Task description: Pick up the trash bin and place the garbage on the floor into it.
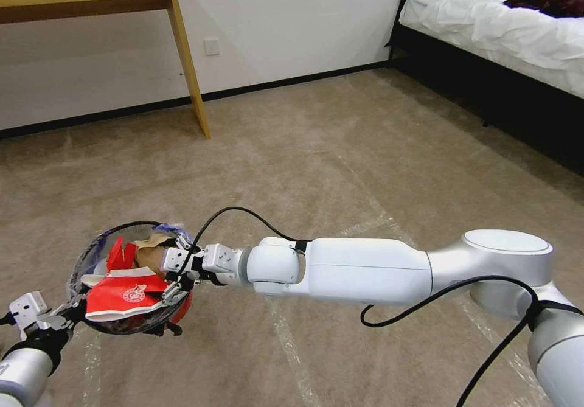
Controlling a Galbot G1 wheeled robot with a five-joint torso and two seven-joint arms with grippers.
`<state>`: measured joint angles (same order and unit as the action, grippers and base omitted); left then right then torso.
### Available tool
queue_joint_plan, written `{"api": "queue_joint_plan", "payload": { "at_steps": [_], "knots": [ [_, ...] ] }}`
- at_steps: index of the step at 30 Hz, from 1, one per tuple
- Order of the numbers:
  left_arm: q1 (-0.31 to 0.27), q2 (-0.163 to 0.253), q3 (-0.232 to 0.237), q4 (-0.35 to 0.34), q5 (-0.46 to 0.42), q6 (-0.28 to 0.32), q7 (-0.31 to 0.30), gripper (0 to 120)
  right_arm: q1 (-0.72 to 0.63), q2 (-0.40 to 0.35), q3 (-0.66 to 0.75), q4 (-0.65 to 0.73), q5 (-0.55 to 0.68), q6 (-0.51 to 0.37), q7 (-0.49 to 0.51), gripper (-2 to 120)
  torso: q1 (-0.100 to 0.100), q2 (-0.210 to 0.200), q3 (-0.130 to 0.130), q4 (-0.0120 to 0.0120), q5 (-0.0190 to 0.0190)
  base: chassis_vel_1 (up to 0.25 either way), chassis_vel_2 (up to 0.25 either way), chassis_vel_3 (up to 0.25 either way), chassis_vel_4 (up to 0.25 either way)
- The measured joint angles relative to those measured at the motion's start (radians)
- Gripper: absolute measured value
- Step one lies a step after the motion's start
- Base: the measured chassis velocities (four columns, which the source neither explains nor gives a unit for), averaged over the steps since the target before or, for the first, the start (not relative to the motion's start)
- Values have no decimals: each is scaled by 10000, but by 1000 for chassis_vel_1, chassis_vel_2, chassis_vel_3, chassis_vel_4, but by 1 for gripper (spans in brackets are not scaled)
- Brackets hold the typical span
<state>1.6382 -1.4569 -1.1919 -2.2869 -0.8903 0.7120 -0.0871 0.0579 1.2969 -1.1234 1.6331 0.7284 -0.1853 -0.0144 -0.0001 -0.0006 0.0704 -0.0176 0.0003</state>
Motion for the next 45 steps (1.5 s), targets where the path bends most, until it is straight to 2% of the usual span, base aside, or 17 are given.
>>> {"api": "queue_joint_plan", "payload": {
  "at_steps": [10,14,21,23,25,26,45],
  "knots": [
    [-34,-4,38,91,47,4,0,1,1,-25,0,12,16,24,2,97,0,0,0,0,0,0,0,0,0],
    [-14,-5,56,63,55,6,1,1,-37,-45,-9,15,41,29,37,89,0,0,0,0,0,0,0,0,0],
    [-21,1,75,23,63,10,7,1,-63,-31,-54,20,52,32,79,88,0,0,0,0,0,0,0,0,0],
    [-16,4,70,40,65,11,10,1,-77,-28,-74,23,56,32,110,79,0,0,-1,0,0,0,0,0,0],
    [-14,5,68,46,65,10,12,1,-80,-28,-76,21,56,32,115,77,0,0,0,0,0,0,0,0,0],
    [-14,13,57,64,65,10,19,1,-80,-29,-79,14,54,32,122,70,0,0,0,0,0,0,0,0,0],
    [-146,128,36,406,72,10,-1,1,-34,-241,-57,245,103,33,123,67,0,0,0,0,0,0,0,0,0]
  ]
}}
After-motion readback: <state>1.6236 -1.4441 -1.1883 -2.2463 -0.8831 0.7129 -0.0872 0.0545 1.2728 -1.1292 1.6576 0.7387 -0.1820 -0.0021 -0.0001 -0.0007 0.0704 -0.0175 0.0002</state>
